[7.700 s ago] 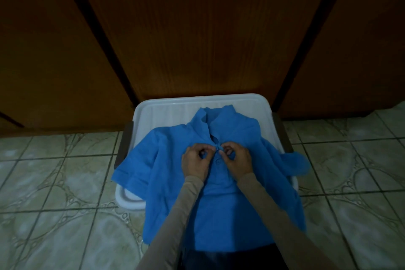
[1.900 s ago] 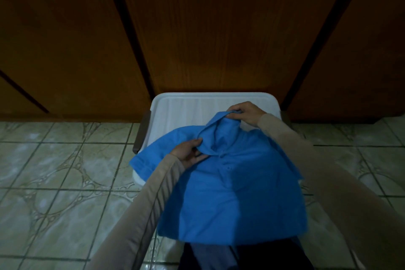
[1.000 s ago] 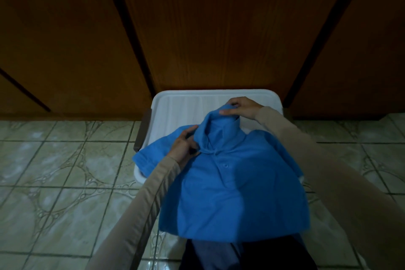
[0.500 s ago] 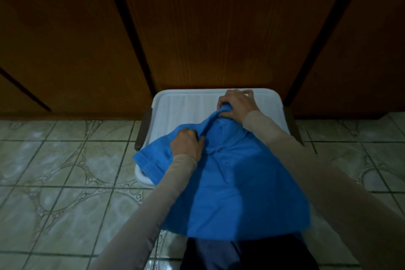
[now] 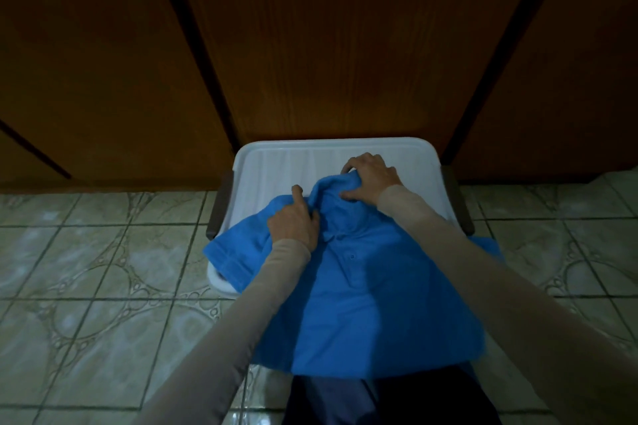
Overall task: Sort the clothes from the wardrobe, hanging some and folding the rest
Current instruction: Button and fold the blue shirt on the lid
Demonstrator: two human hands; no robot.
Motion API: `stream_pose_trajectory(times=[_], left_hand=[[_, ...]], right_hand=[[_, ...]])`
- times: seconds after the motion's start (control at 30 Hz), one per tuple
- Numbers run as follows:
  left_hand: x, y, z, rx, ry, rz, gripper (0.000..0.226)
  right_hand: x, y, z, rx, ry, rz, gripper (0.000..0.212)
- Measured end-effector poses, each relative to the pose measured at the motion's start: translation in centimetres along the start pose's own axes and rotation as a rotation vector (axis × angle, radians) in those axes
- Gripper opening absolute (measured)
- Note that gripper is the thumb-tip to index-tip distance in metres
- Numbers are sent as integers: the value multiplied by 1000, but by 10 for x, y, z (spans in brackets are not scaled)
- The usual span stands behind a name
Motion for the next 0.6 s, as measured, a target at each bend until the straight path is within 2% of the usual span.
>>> stream_pose_trajectory(times=[0.13,0.23,0.27,0.33,0.43,0.53,0.6], left_hand=[[13,-4,21,-33,41,181,74],[42,-9,29,-3,203,282,91],[54,-9,29,19,270,339,89],[76,-6,26,76,404,502,69],[85,-5,23,129,443,652,35],[67,-19,23,159,304,615,26],[49,-28,26,157,204,603,24]], right_hand=[[24,11,-6,-94,73,98,81],[43,13,-12,-126,125,152,101],[49,15,-13,-142,147,156,105],[62,19,-17,-169,216,137,107],[80,21,-27,-179,335,137,92],[86,26,-30,-211,359,198,61],[84,27,-29,-217,338,241,49]])
Point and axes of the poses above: each hand's wrist, its own z-axis towards the middle knuckle, its own y-axis out of the palm, x = y × z, the point moved 9 cm from there along z, towards the middle knuckle, and after that the axes turned 13 degrees about -x, right-handed, at the moved point
